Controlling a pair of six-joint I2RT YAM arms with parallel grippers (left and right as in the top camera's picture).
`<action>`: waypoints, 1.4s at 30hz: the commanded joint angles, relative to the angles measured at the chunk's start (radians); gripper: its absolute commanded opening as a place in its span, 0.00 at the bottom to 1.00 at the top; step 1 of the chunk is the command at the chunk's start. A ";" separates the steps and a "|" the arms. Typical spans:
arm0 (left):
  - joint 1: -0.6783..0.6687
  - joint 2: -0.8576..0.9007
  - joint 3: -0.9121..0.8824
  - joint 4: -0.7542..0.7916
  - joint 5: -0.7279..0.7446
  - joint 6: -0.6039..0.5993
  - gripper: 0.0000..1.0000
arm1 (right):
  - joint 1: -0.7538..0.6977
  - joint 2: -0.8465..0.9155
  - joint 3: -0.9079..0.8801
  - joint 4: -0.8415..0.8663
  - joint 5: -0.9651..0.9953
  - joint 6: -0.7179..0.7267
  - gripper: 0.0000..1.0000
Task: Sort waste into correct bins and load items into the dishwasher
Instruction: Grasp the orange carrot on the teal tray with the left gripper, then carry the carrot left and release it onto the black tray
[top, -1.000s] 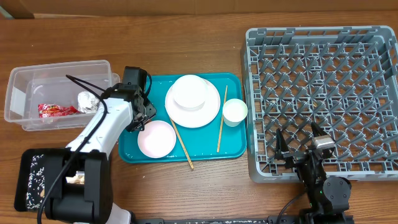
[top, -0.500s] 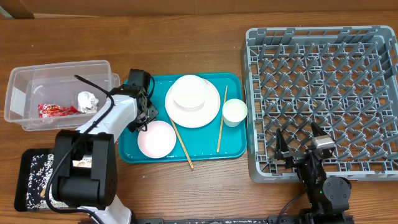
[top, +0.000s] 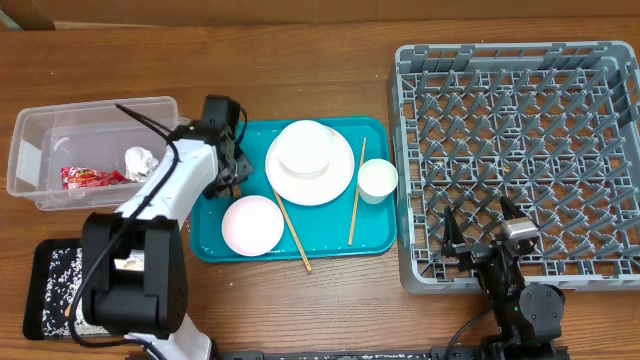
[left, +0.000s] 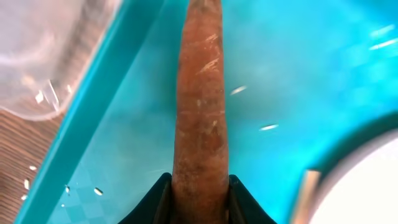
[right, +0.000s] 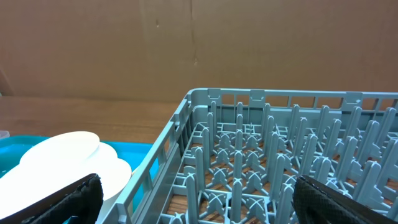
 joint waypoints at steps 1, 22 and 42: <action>-0.001 -0.082 0.066 -0.016 -0.017 0.056 0.05 | -0.004 -0.012 -0.011 0.005 -0.005 -0.004 1.00; 0.208 -0.462 0.128 -0.554 -0.134 -0.182 0.04 | -0.003 -0.012 -0.011 0.005 -0.005 -0.004 1.00; 0.605 -0.475 -0.274 -0.380 -0.159 -0.181 0.04 | 0.000 -0.012 -0.011 0.005 -0.005 -0.004 1.00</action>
